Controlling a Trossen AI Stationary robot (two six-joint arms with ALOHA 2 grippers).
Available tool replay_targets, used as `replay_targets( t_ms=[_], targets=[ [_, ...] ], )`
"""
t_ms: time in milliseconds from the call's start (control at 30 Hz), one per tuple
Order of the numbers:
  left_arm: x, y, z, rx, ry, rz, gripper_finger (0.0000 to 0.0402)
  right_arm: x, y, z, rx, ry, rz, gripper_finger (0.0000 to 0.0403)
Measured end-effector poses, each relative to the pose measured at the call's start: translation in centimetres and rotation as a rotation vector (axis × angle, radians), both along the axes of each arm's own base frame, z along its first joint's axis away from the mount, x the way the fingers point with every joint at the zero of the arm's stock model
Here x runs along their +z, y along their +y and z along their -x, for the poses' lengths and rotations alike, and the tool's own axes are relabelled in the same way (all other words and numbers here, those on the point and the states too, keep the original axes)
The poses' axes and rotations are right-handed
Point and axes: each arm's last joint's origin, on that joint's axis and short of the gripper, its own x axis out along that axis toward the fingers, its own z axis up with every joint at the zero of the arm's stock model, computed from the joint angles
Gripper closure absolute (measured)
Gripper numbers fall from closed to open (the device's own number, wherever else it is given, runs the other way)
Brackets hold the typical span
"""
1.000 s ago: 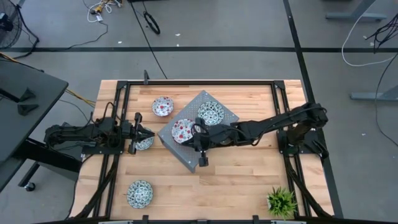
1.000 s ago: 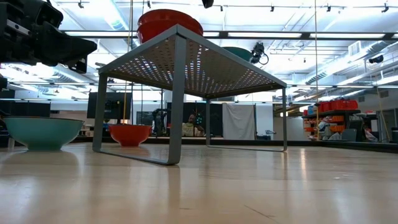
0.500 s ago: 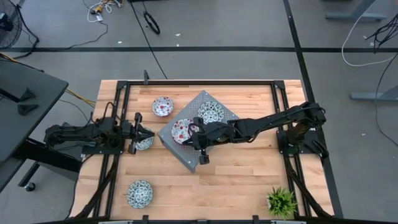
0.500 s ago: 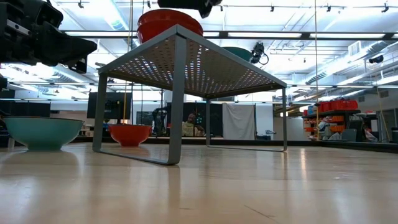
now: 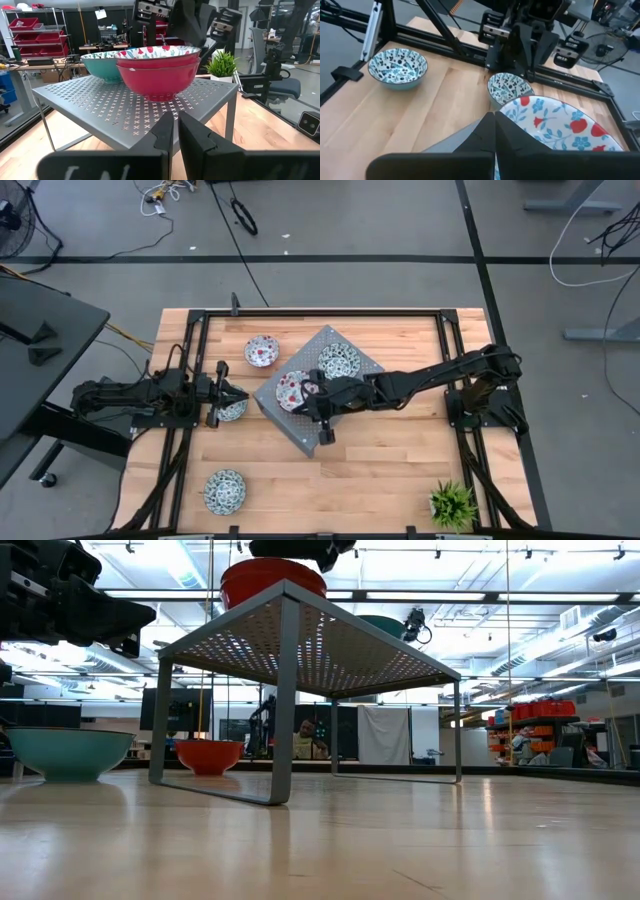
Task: Pick & Place Mini bowls
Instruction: Stack the right red patterned bowl on top of the red patterned bowl on the shelf, then stack the bottom blue patterned bowl on top of the blue patterned bowl on the shelf
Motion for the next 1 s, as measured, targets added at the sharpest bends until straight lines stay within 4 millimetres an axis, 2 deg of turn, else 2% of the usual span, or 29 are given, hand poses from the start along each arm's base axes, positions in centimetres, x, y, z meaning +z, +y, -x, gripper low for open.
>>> replay_targets(
  t_ms=[200,467,767,1000],
  targets=[
    [0.0,0.0,0.0,0.000,0.000,0.000,0.0372,1.4,-0.3,0.7,-0.003,-0.040,-0.004,0.0403],
    [0.0,0.0,0.0,-0.001,0.000,0.000,0.0372,5.2,-1.1,3.0,-0.036,-0.124,0.023,0.0403],
    [0.0,0.0,0.0,0.000,0.001,0.000,0.0372,7.3,-4.7,5.5,-0.108,-0.094,0.092,0.0403],
    [0.0,0.0,0.0,0.000,0.000,0.000,0.0372,9.2,-7.1,8.2,-0.179,-0.072,0.093,0.0403]
  ],
)
